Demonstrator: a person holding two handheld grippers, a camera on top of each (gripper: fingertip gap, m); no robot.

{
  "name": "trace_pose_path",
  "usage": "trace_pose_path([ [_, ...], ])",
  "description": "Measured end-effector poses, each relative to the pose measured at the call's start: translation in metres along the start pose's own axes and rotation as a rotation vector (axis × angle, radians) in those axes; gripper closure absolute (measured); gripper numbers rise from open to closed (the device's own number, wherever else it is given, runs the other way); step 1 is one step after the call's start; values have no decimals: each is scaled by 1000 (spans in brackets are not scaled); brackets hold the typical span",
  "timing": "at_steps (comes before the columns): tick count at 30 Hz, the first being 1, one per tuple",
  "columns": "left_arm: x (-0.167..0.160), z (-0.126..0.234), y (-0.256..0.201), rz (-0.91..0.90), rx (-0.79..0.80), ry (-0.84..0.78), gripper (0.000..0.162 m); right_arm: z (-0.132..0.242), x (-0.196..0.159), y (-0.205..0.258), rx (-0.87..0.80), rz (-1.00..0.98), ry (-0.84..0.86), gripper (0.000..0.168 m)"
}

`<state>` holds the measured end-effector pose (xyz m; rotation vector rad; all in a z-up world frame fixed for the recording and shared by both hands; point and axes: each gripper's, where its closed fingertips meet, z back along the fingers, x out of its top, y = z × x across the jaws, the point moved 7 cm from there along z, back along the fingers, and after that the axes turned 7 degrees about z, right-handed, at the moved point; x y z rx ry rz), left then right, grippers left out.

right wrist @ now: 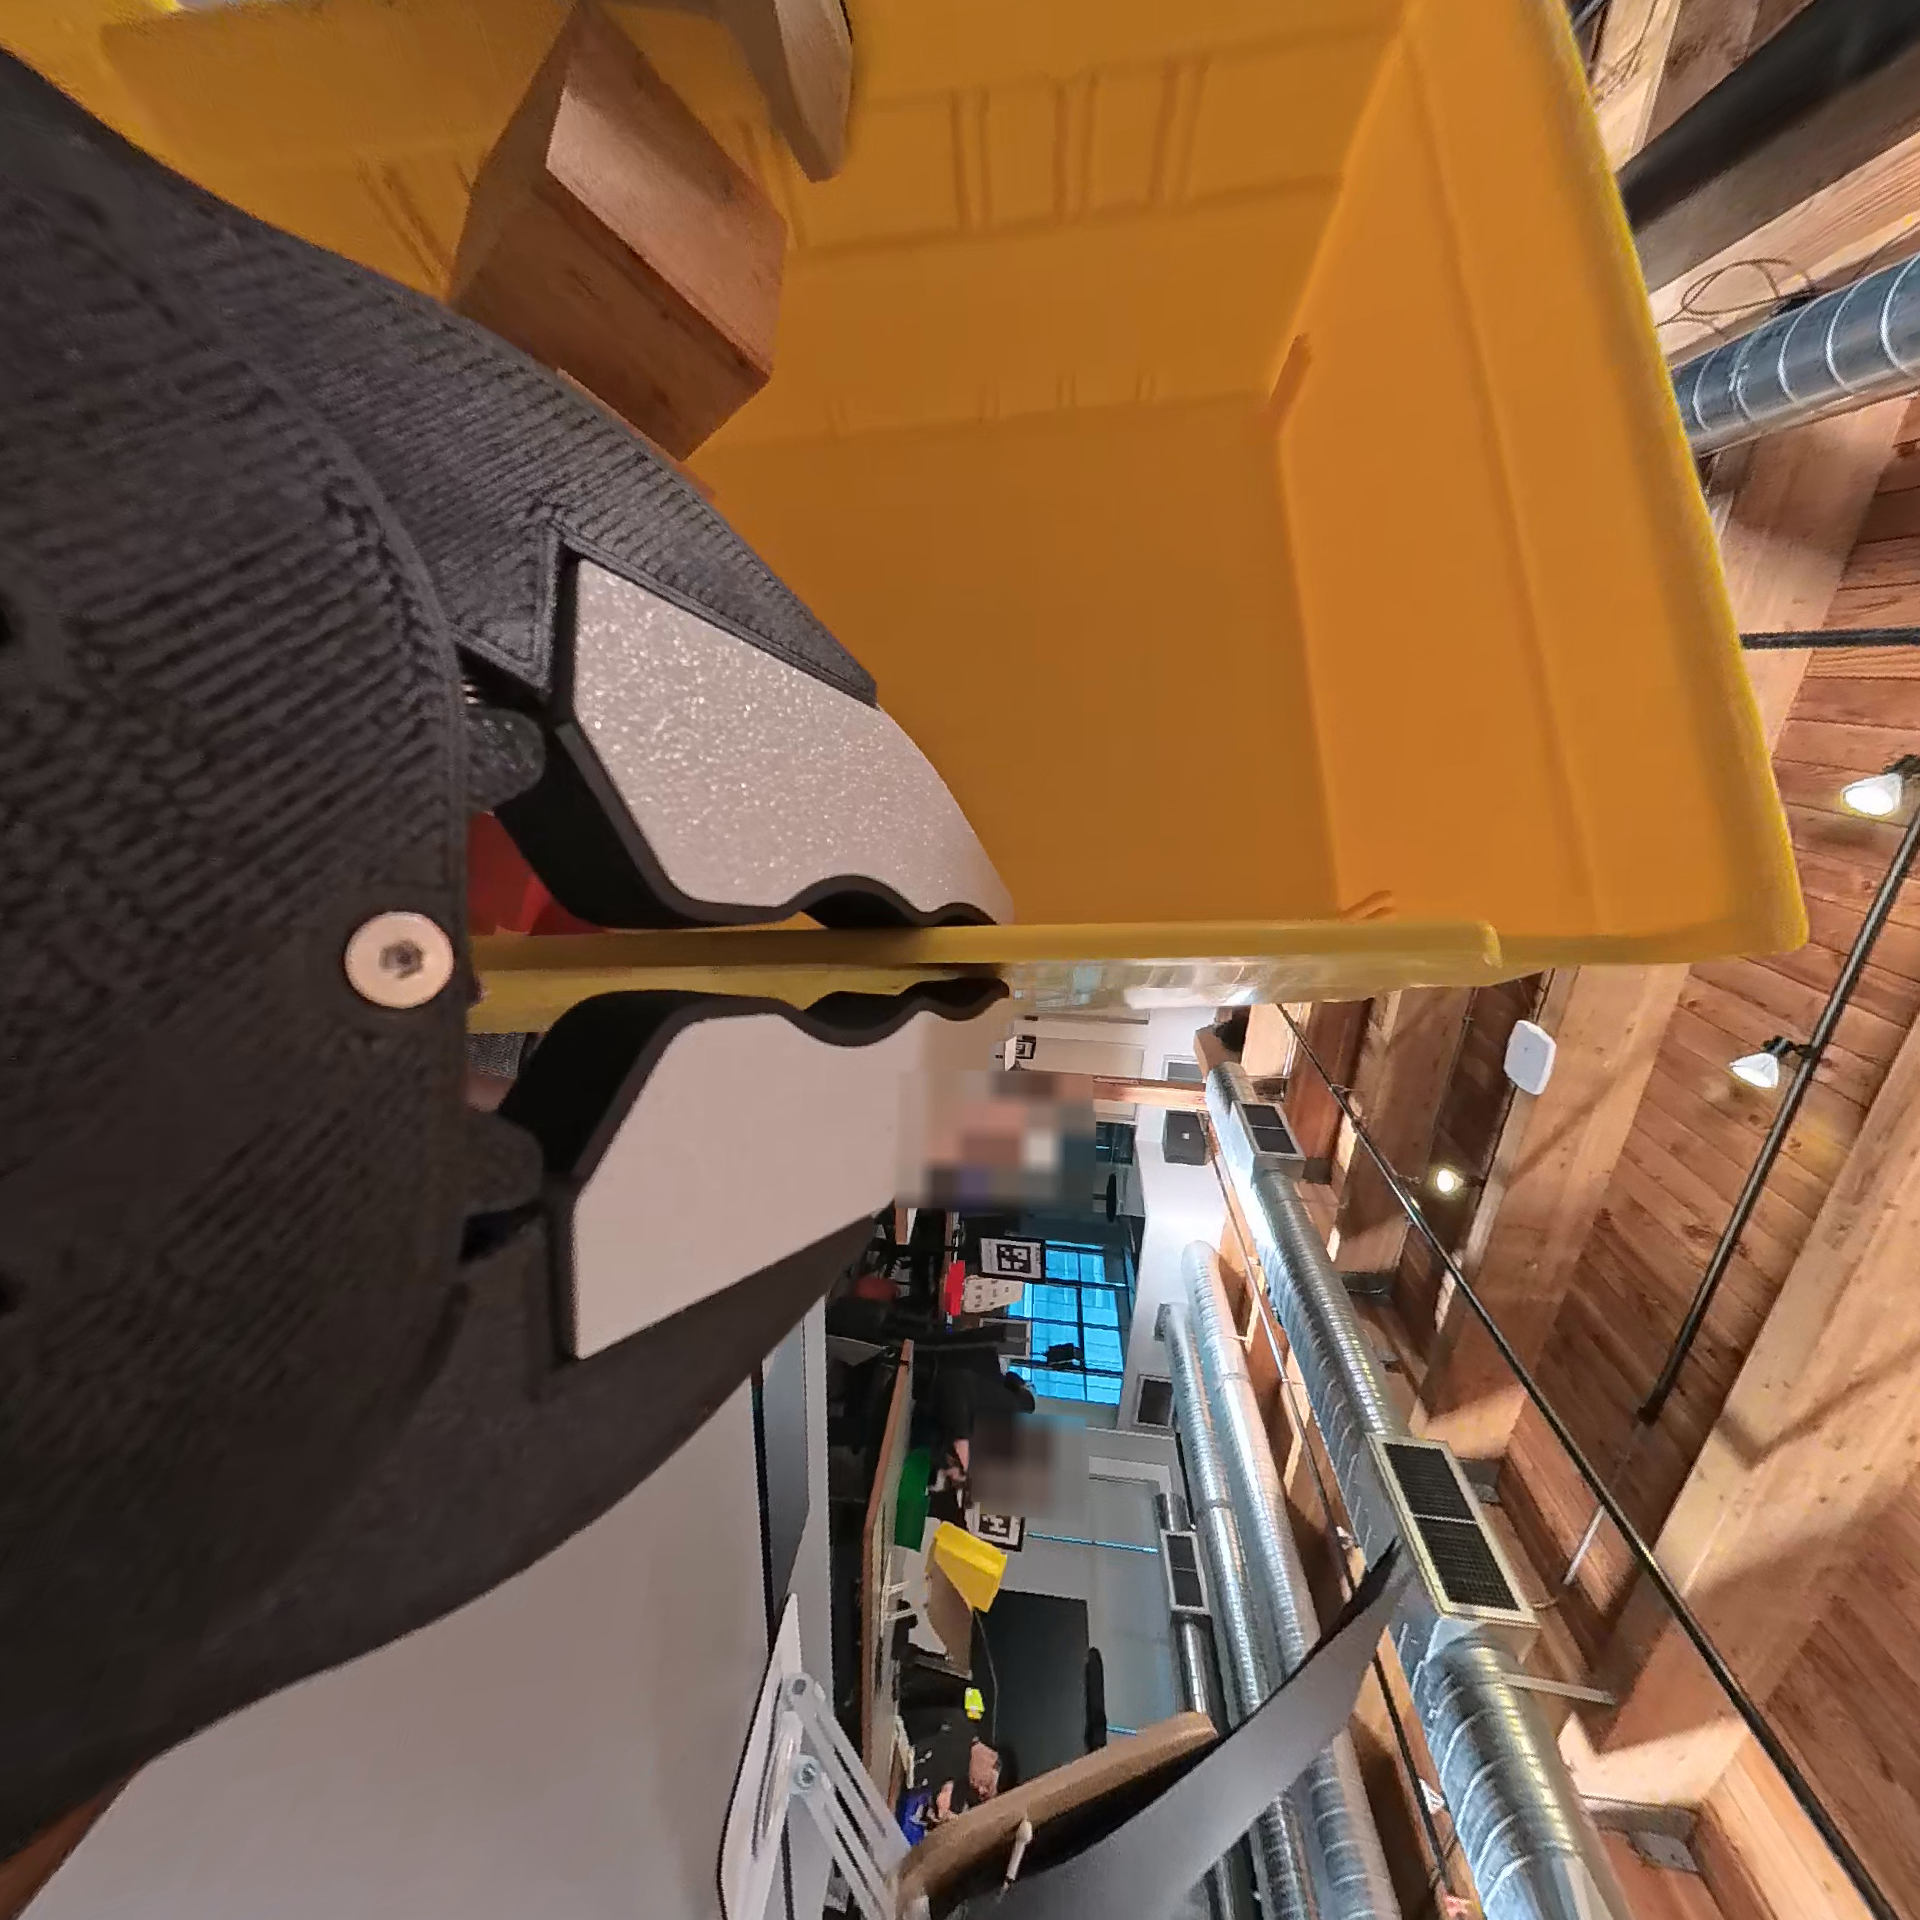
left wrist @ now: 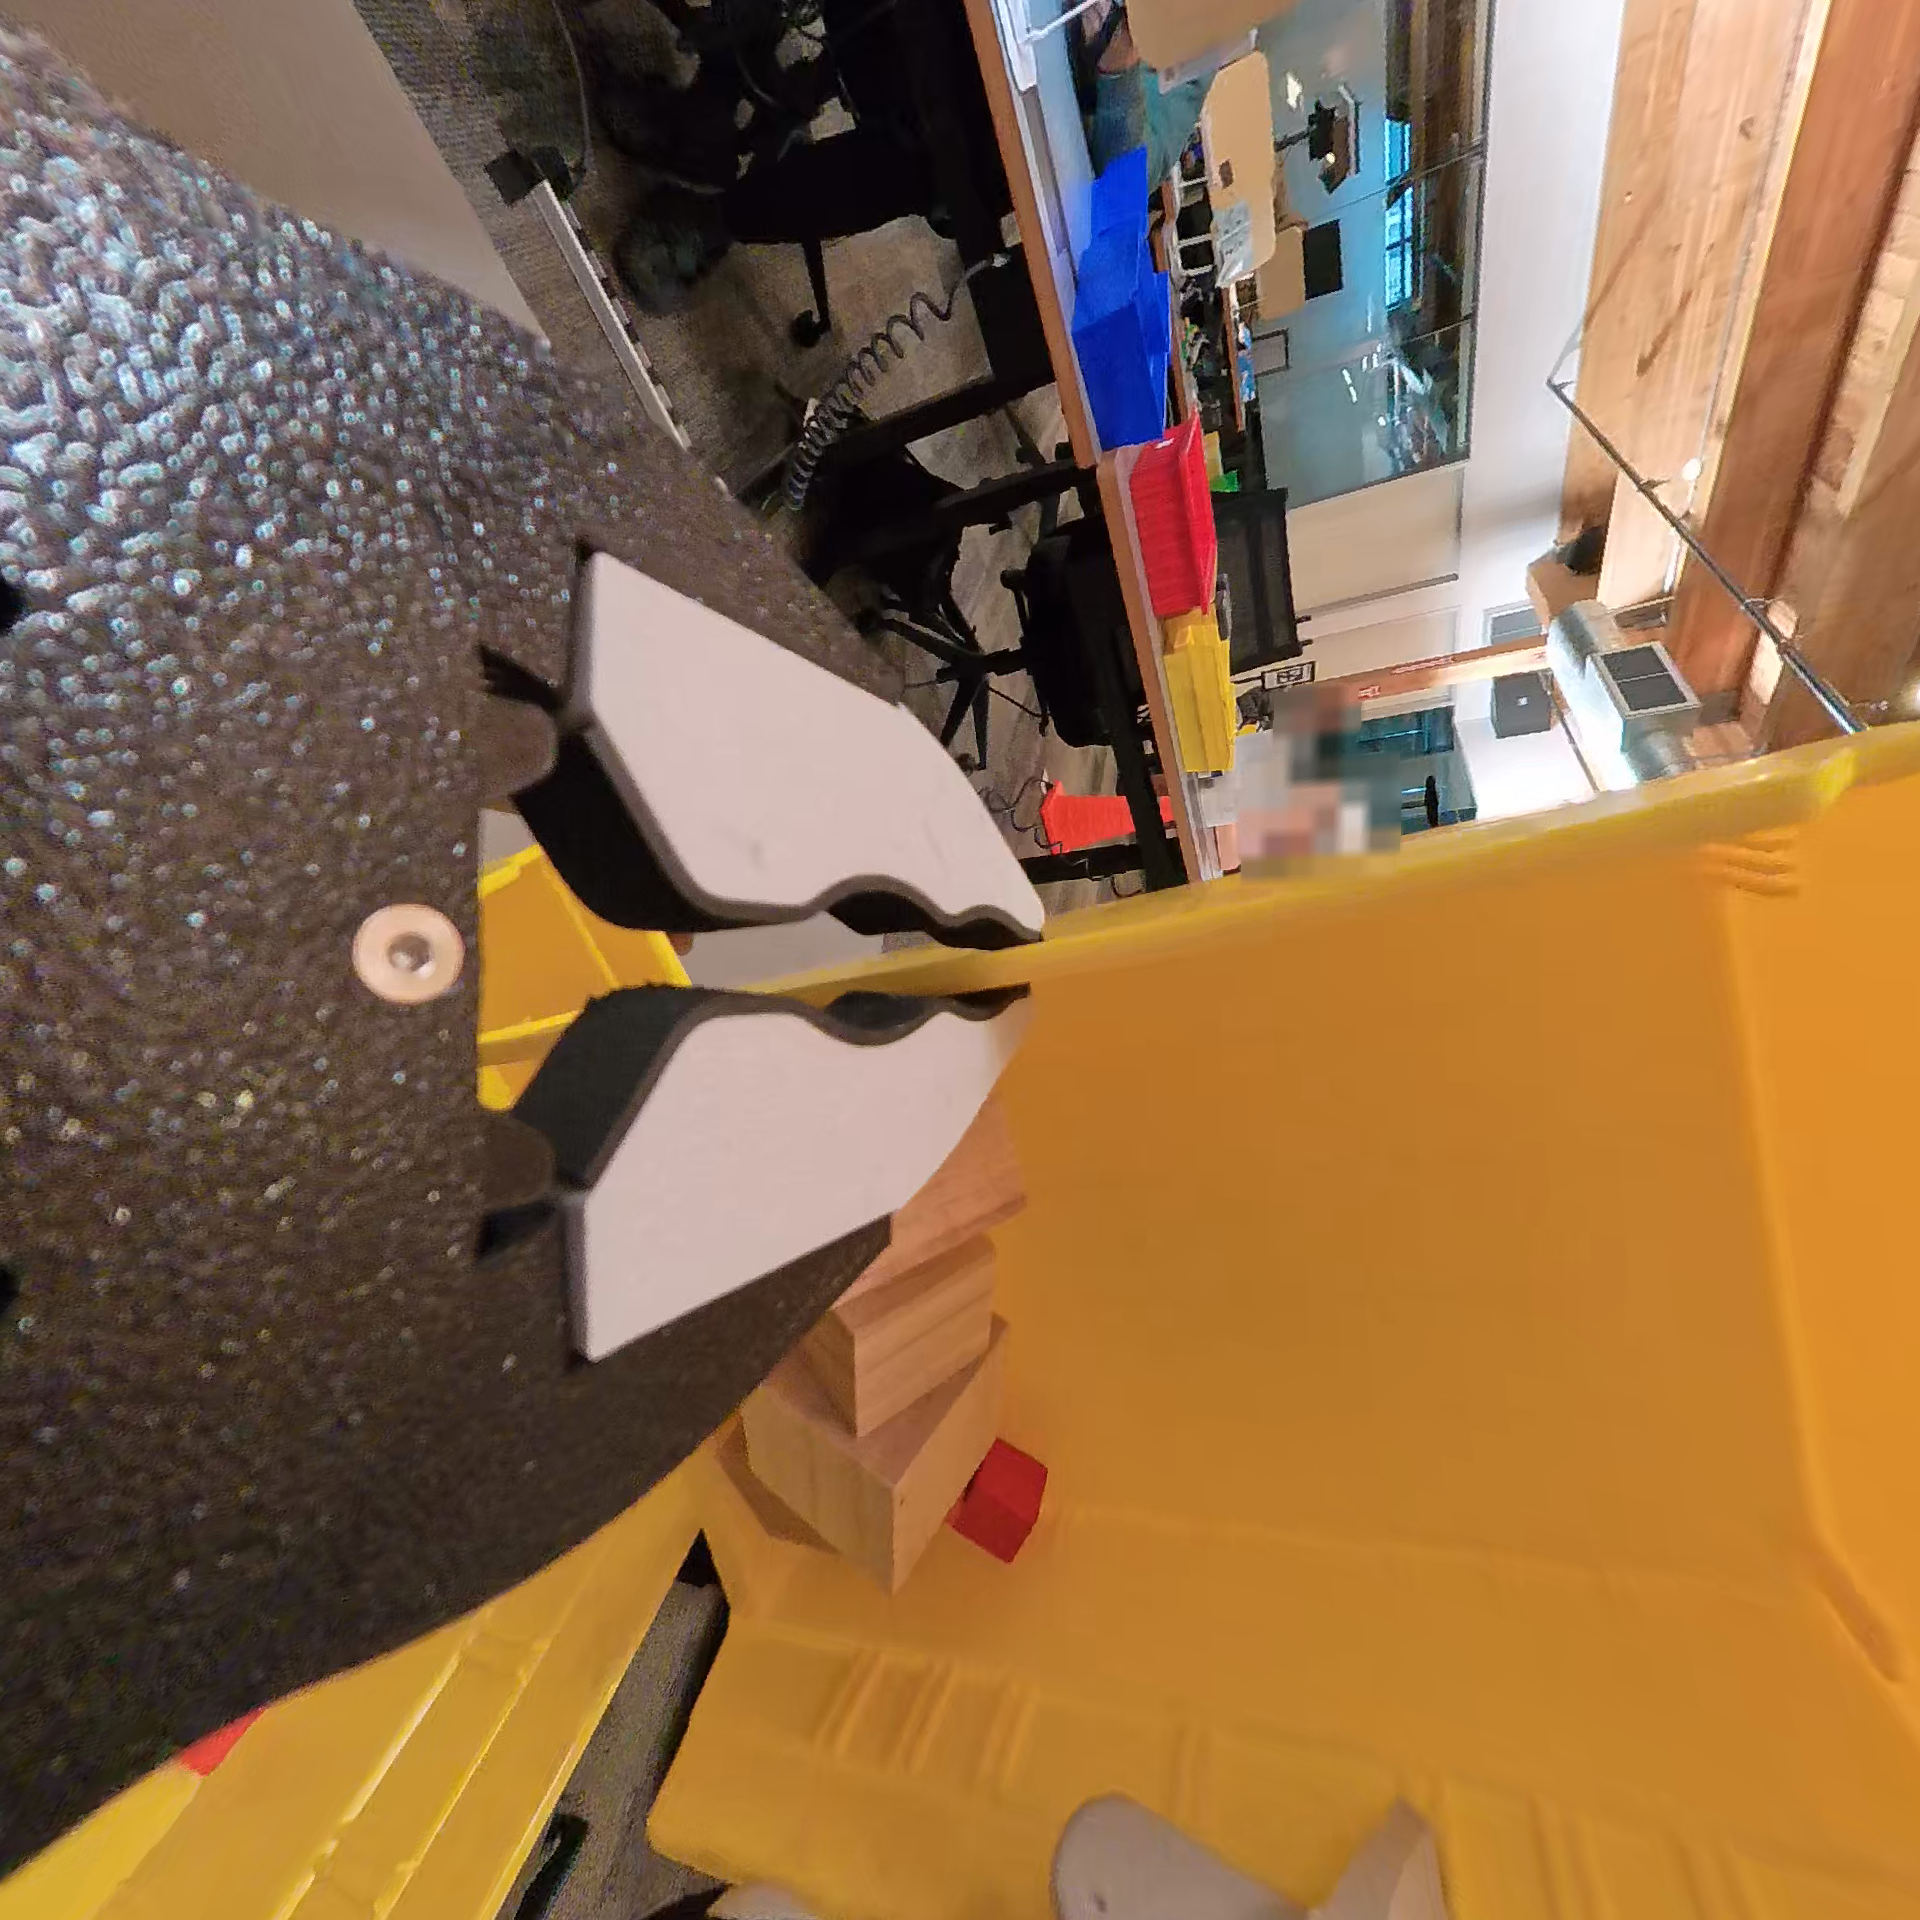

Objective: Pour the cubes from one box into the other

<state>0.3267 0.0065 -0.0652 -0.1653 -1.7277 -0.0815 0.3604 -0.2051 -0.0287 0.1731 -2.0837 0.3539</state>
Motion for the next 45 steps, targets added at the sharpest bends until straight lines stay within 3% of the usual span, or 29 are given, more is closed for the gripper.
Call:
trace_pose_path([
  [23,18,8,-14,-18,-3,-103,157,8,19,-11,0,-33,-91,161],
  [27,11,4,-13,-7,5,-50,157,4,5,-12,8,-62,-26,161],
  [45,21,3,-17,-36,-30,-121,155,-2,-8,-19,1,-154,-79,161],
])
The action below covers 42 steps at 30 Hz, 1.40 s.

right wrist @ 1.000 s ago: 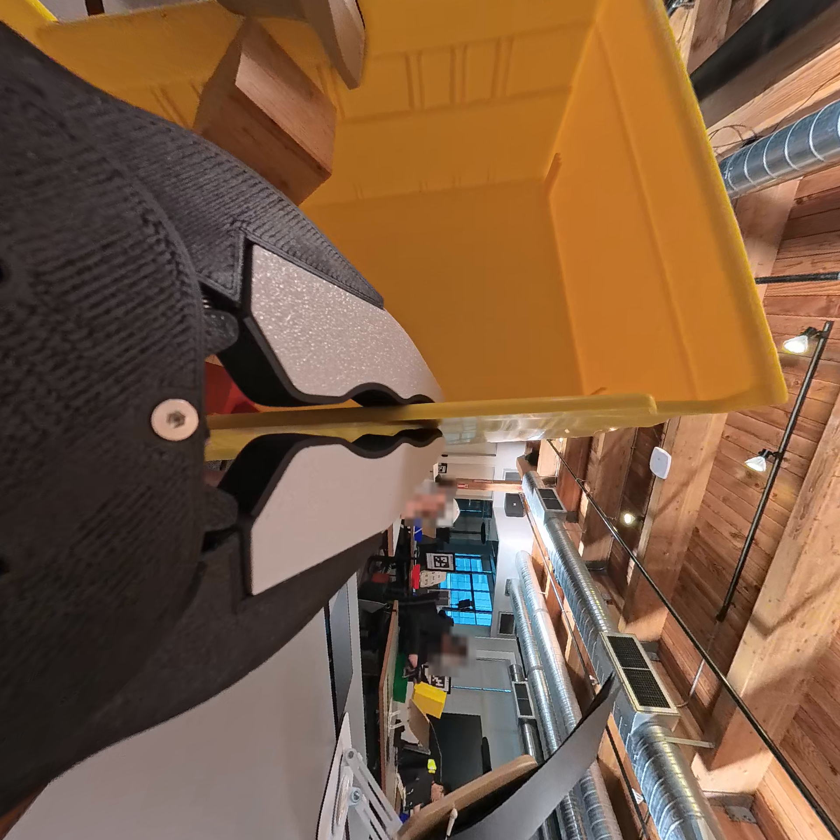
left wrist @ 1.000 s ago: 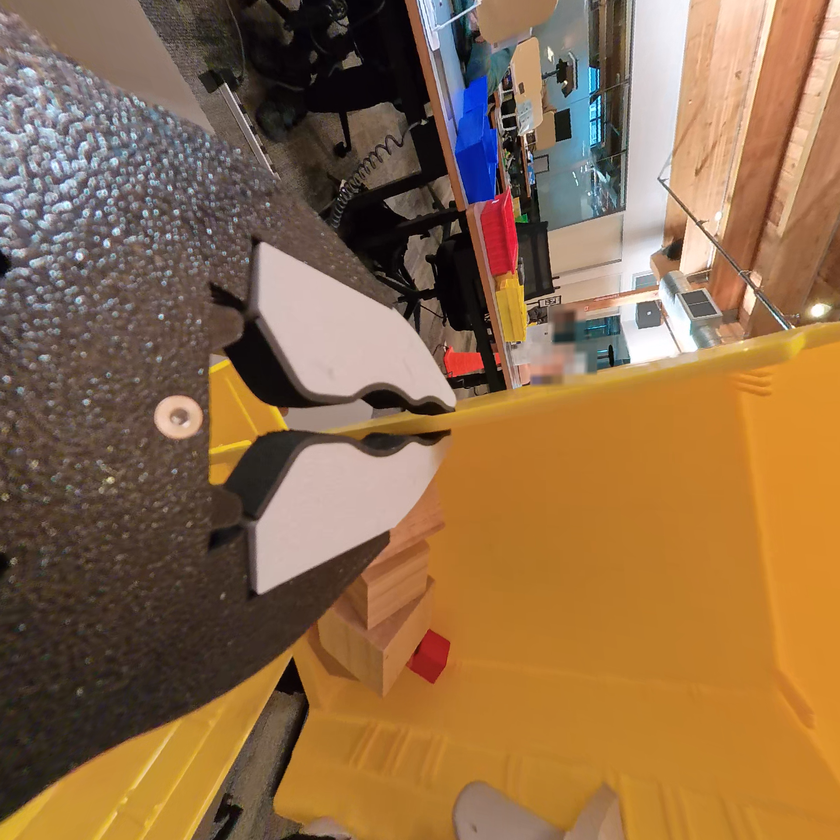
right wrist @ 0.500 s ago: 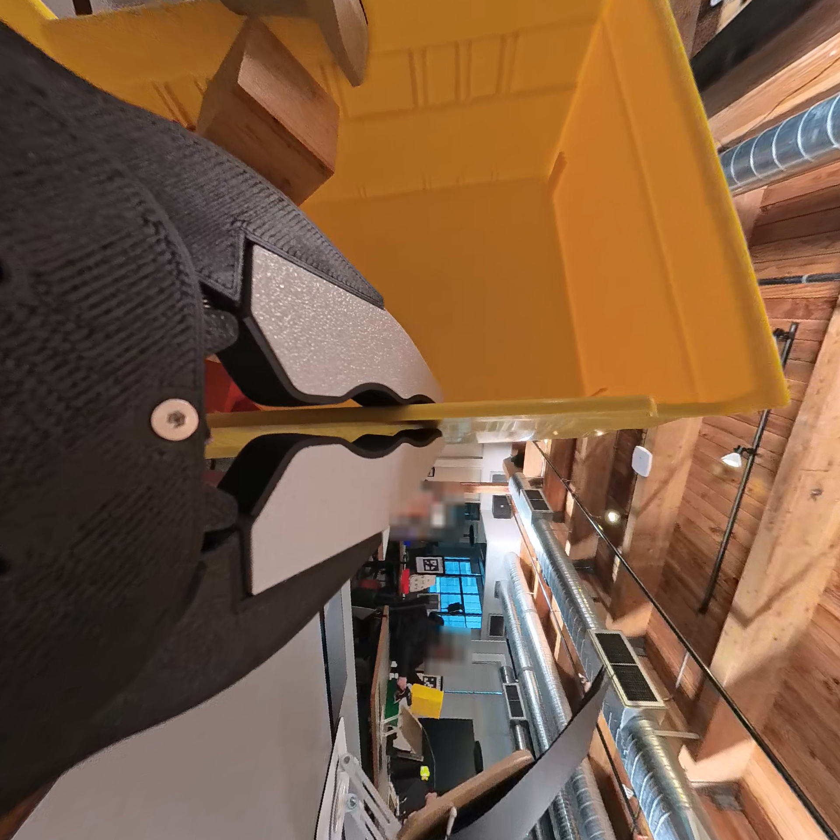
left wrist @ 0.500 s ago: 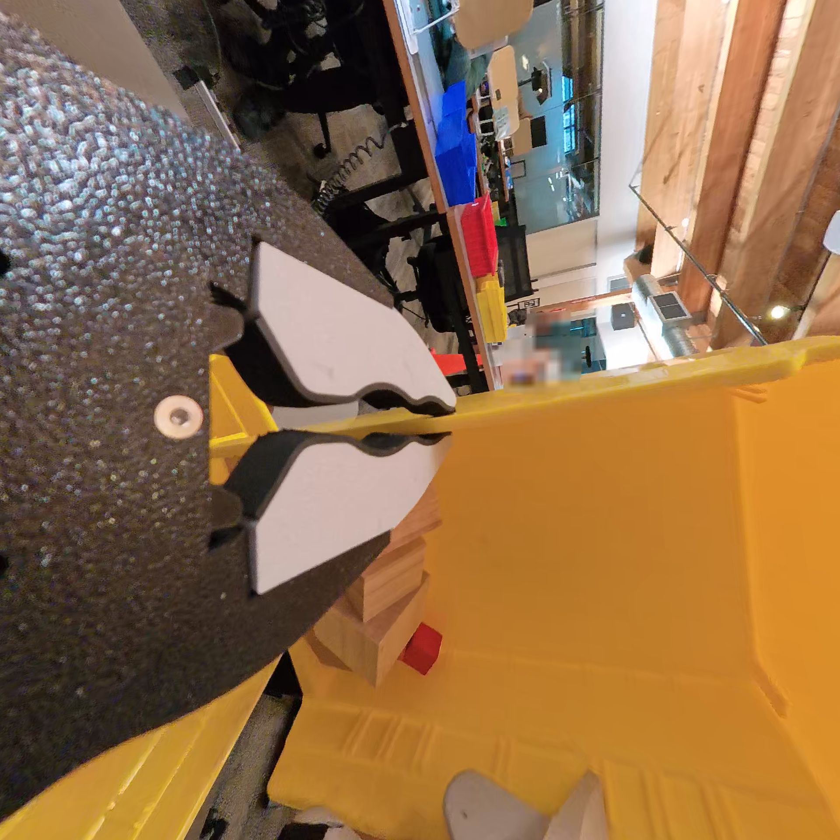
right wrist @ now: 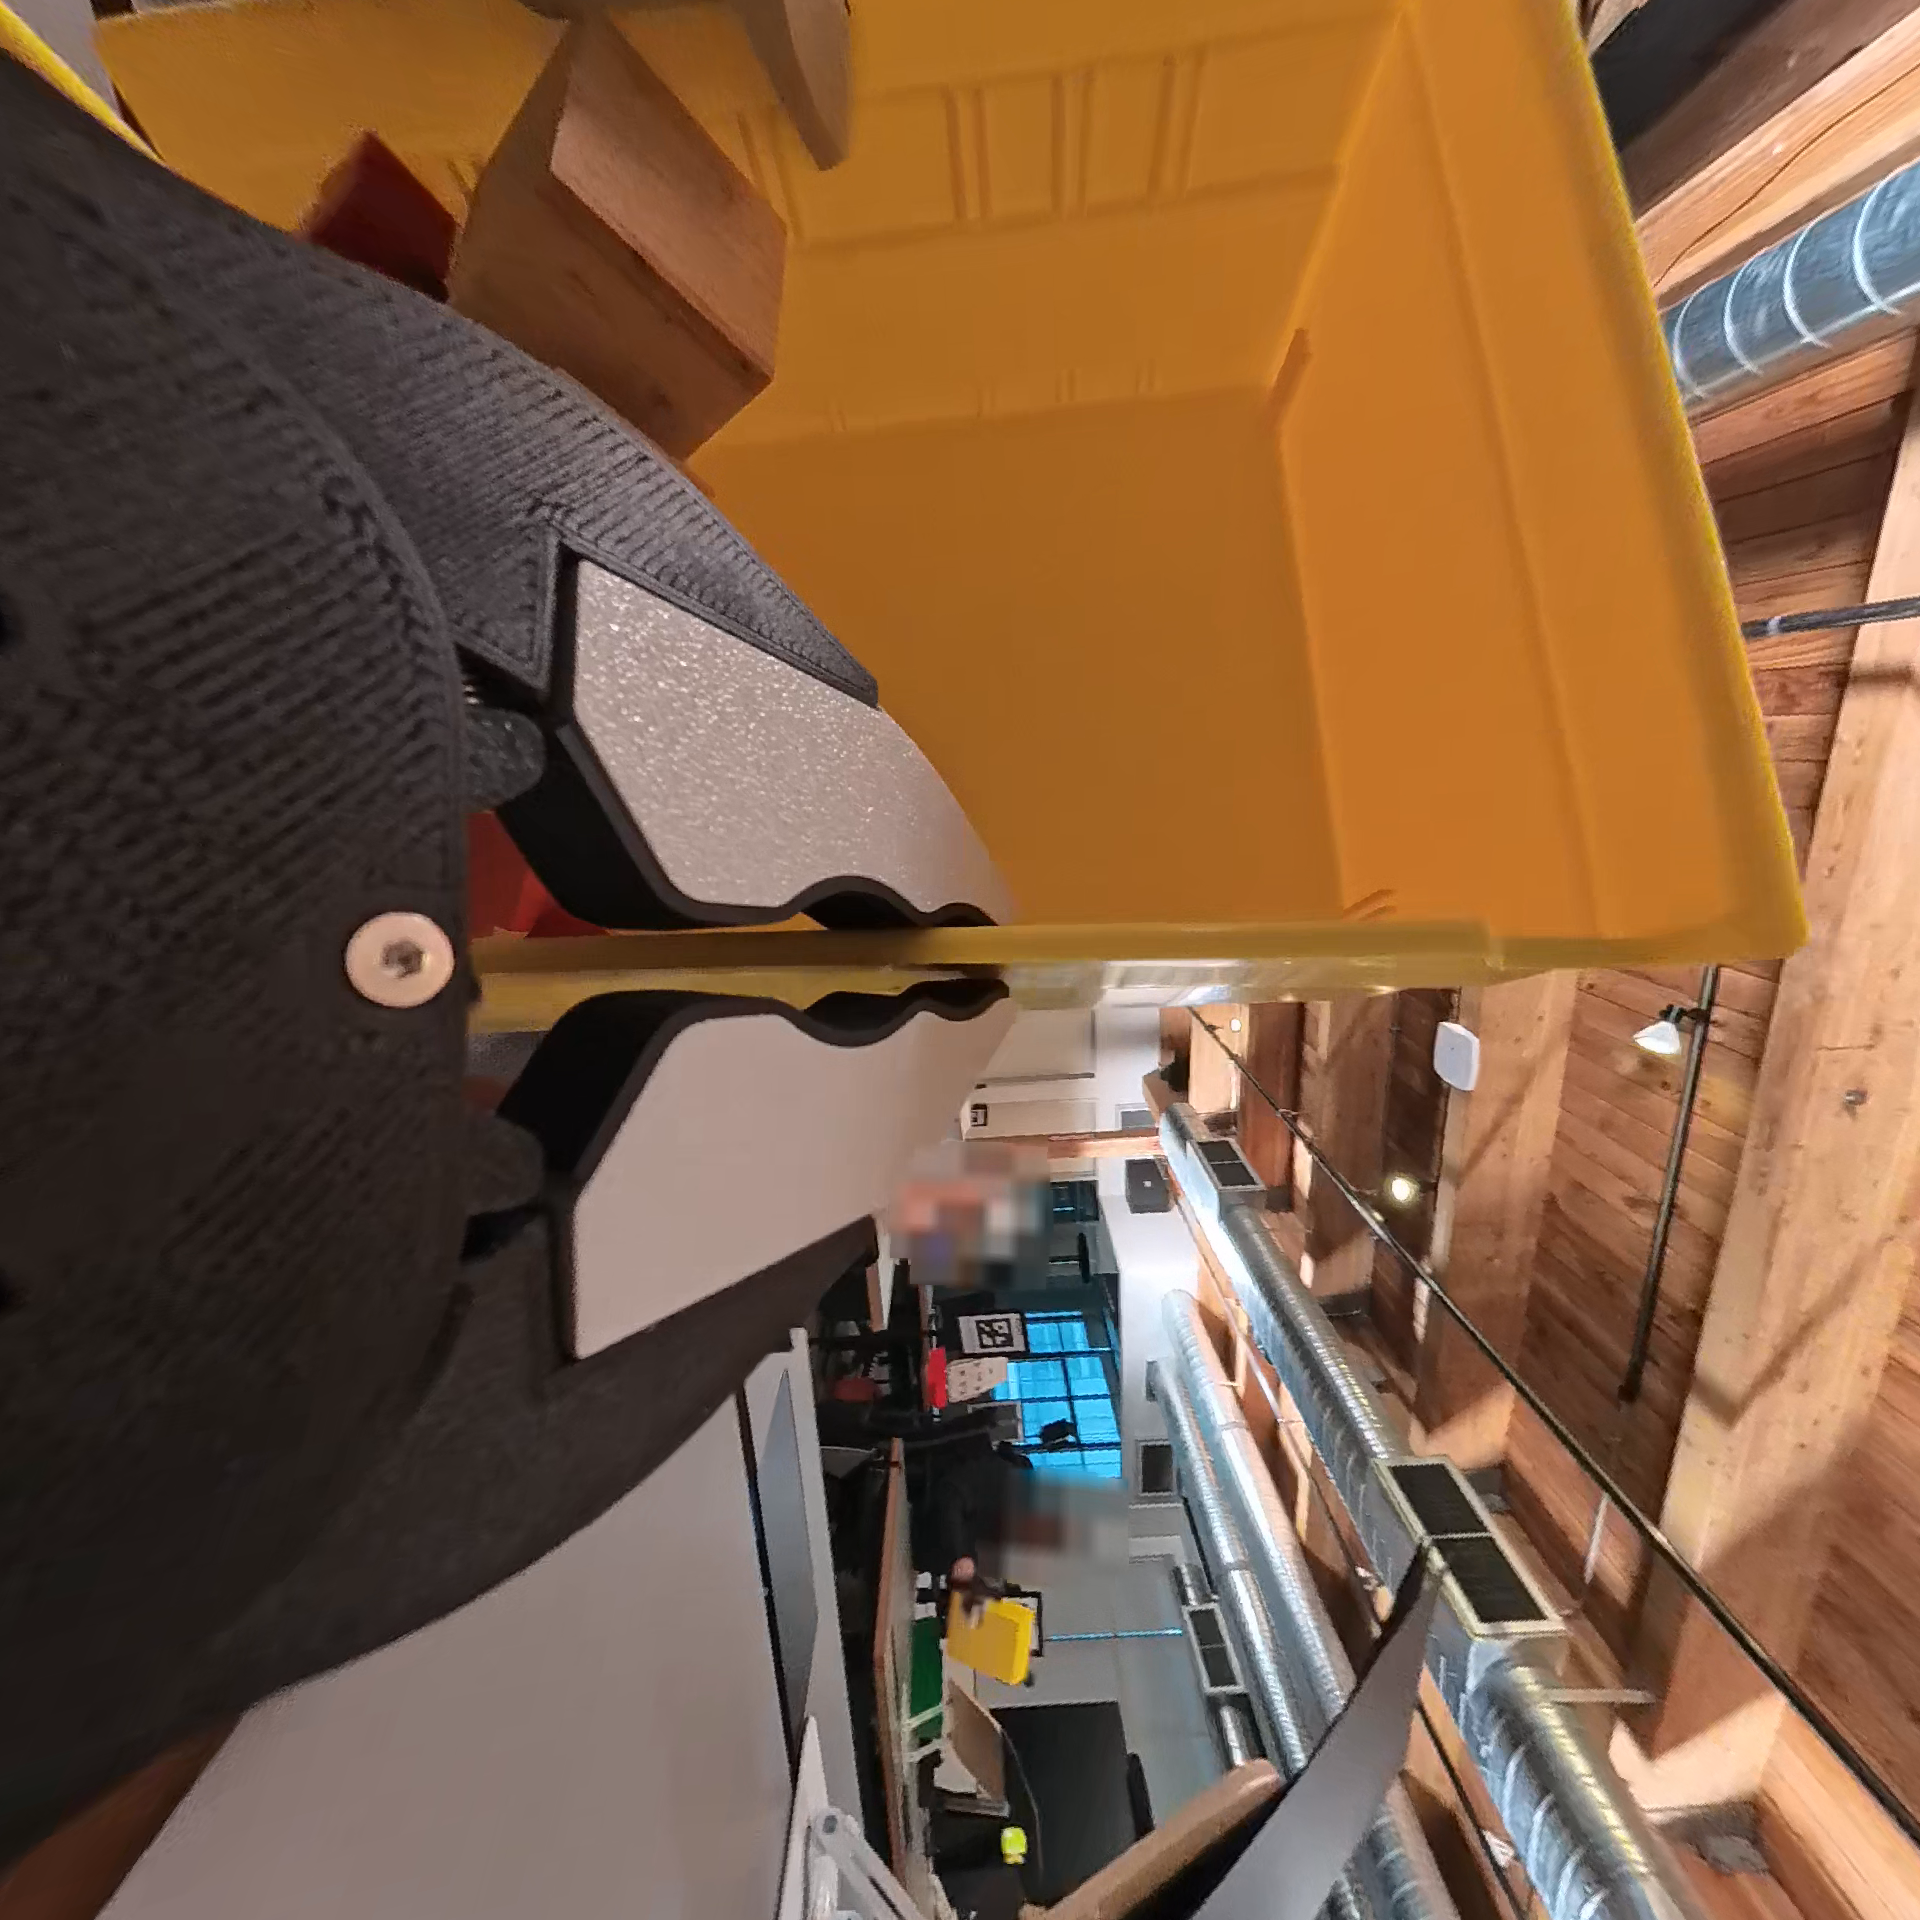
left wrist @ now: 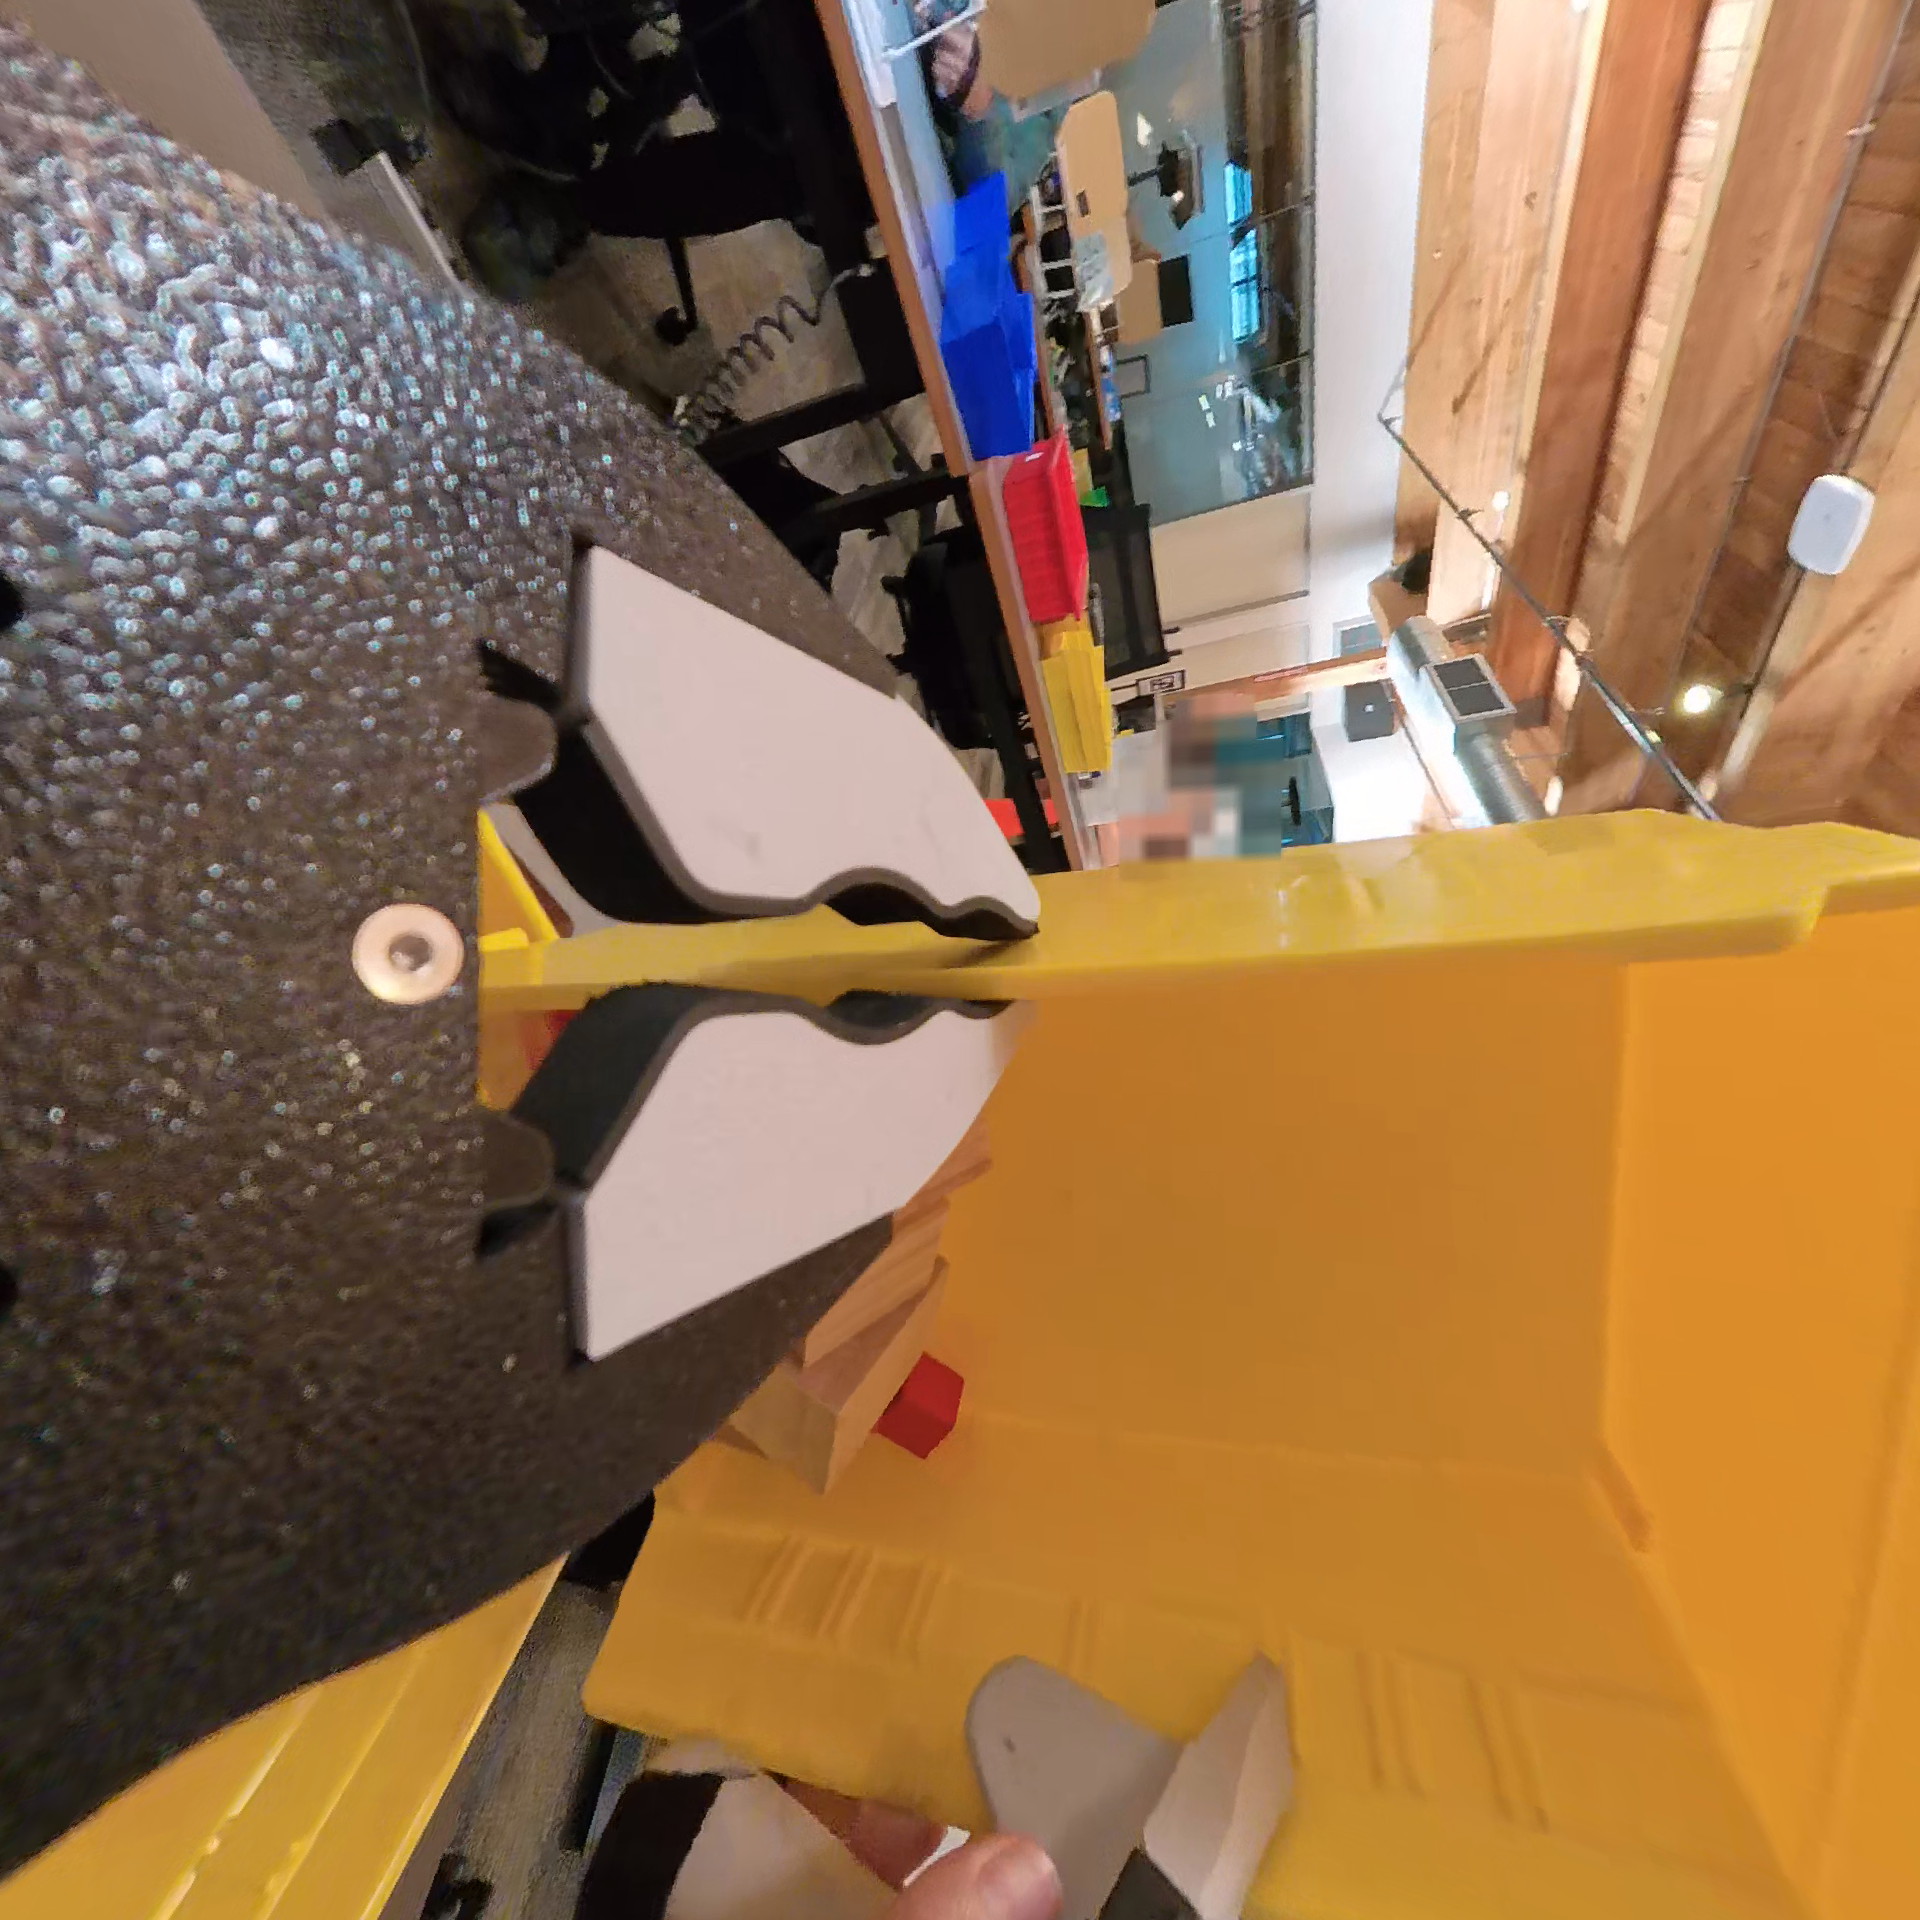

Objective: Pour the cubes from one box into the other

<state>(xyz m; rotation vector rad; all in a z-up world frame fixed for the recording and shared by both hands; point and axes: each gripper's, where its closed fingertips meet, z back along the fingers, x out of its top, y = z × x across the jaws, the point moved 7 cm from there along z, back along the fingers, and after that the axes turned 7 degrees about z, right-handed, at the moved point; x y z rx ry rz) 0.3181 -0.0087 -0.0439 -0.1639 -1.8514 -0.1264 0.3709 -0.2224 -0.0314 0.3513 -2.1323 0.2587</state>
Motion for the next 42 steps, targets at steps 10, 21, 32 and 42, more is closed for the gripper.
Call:
trace_pose_path([
  [10,-1,-2,5,131,23,155,156,-2,10,8,-6,121,-11,162],
  [21,3,-4,7,9,73,168,158,-1,8,10,4,68,-30,161],
  [32,8,13,8,-73,81,88,157,5,7,15,37,20,-39,161],
  [42,21,33,17,-68,84,-16,157,10,17,32,55,-14,-115,161],
])
